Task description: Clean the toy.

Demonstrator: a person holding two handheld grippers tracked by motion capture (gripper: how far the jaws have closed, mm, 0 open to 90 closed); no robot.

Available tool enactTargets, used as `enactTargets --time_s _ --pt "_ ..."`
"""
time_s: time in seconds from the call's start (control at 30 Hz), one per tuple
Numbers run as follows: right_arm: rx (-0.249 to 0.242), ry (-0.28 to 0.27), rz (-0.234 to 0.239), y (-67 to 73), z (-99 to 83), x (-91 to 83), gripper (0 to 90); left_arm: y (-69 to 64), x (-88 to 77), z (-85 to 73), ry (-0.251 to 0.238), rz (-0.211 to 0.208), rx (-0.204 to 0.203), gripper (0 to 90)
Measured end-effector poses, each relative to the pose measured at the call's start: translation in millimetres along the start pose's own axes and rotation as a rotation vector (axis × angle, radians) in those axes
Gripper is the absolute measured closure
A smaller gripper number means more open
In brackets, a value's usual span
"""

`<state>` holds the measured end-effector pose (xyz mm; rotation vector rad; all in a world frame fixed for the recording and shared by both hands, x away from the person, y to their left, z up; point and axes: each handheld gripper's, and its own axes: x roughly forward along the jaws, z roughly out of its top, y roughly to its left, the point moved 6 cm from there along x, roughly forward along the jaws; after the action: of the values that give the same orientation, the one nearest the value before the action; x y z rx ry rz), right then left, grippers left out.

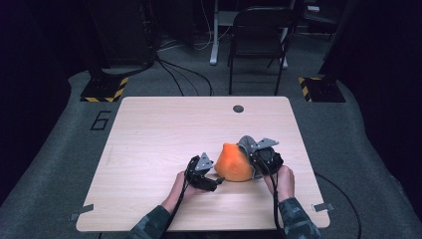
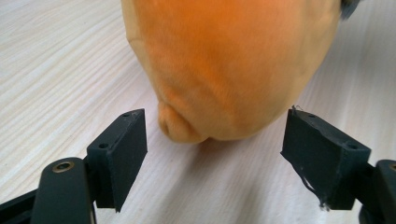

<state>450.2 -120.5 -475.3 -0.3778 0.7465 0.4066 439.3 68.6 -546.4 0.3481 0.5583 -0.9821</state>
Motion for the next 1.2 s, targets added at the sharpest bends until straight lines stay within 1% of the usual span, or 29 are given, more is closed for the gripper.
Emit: enactTargets --time_s 0.07,0.1,0.17,0.2,0.23,0.27,0.33,0.4,0.47,0.53,0.57,0.63,0.67,0.7,0.77,0.8,0.87,0.93,0.97,1.0,1.03,1.07,1.1,1.17,1.2 --pt "0.002 0.001 0.001 -0.6 0.4 0.8 76.2 1.1 2.2 -2.6 0.006 0.005 0.006 21.4" --pt "0.003 -0.001 0.003 -0.9 0.6 1.3 76.2 1.3 3.0 -3.2 0.002 0.004 0.021 21.4" --pt "0.006 -0.001 0.004 -1.2 0.6 1.6 76.2 1.7 5.3 -4.2 0.007 0.023 0.043 21.6" --pt "0.008 -0.003 0.002 -1.1 0.6 1.7 76.2 1.3 6.5 -4.2 0.004 0.017 0.049 21.7" --pt "0.008 -0.003 0.002 -1.1 0.7 1.8 76.1 1.3 7.3 -4.1 0.008 0.027 0.064 22.0" --pt "0.005 -0.002 0.004 -1.1 0.6 1.7 76.2 0.8 8.7 -3.4 0.001 0.033 0.071 22.6" --pt "0.003 0.0 0.003 -1.1 0.7 1.9 76.2 -1.0 10.2 -1.9 -0.01 0.032 0.088 24.7" --pt "0.008 0.0 0.004 -0.7 0.8 1.8 76.2 -2.7 12.2 -1.0 -0.012 0.041 0.115 29.2" --pt "0.006 -0.002 0.001 -0.7 1.0 2.1 76.2 -4.0 14.6 -0.6 -0.015 0.055 0.13 36.6" --pt "0.005 -0.003 0.003 0.0 1.0 2.8 76.2 -5.6 15.0 0.2 -0.026 0.052 0.15 45.1" --pt "0.0 -0.002 0.0 0.2 1.1 2.9 76.2 -5.4 15.4 0.3 -0.026 0.06 0.157 49.5" --pt "0.001 -0.006 -0.002 0.5 1.4 3.1 76.2 -5.8 15.4 -0.2 -0.032 0.056 0.165 58.1" --pt "0.005 -0.008 -0.002 0.4 1.4 2.8 76.2 -5.6 15.4 -0.4 -0.032 0.061 0.167 61.7" --pt "0.008 -0.004 0.004 0.5 0.8 1.1 76.1 -5.6 15.3 -0.5 -0.033 0.062 0.164 64.5" --pt "0.007 -0.026 0.012 -1.8 2.0 -3.9 76.2 -6.8 15.4 -0.3 -0.039 0.069 0.166 68.8" --pt "0.013 -0.04 0.02 -4.7 2.7 -8.2 76.2 -6.9 15.4 -0.1 -0.039 0.071 0.172 70.1" --pt "0.035 -0.057 0.002 -15.3 1.3 -19.6 76.2 -7.0 15.2 -0.5 -0.035 0.072 0.179 71.5" --pt "0.063 -0.075 -0.018 -32.7 -4.9 -30.3 76.2 -7.4 15.1 -1.0 -0.04 0.072 0.18 72.1" --pt "0.09 -0.073 -0.026 -41.4 -10.5 -33.8 76.2 -7.6 15.1 -1.3 -0.038 0.071 0.18 72.4" --pt "0.112 -0.066 -0.029 -49.0 -17.8 -35.3 76.2 -7.6 15.3 -1.3 -0.042 0.073 0.183 72.5" --pt "0.125 -0.051 -0.035 -55.7 -26.1 -34.5 76.2 -7.9 15.2 -1.4 -0.042 0.076 0.187 72.6" --pt "0.138 -0.034 -0.043 -61.2 -34.8 -31.9 76.2 -8.0 15.3 -1.4 -0.042 0.077 0.189 72.7" --pt "0.163 -0.008 -0.05 -64.5 -42.9 -28.4 76.2 -8.3 15.3 -1.4 -0.045 0.079 0.189 72.7" --pt "0.173 0.027 -0.064 -70.3 -55.1 -20.0 76.2 -8.7 15.7 -1.7 -0.047 0.081 0.197 72.8" --pt "0.178 0.041 -0.06 -73.1 -59.1 -16.4 76.2 -8.7 15.8 -1.9 -0.05 0.083 0.201 72.9"
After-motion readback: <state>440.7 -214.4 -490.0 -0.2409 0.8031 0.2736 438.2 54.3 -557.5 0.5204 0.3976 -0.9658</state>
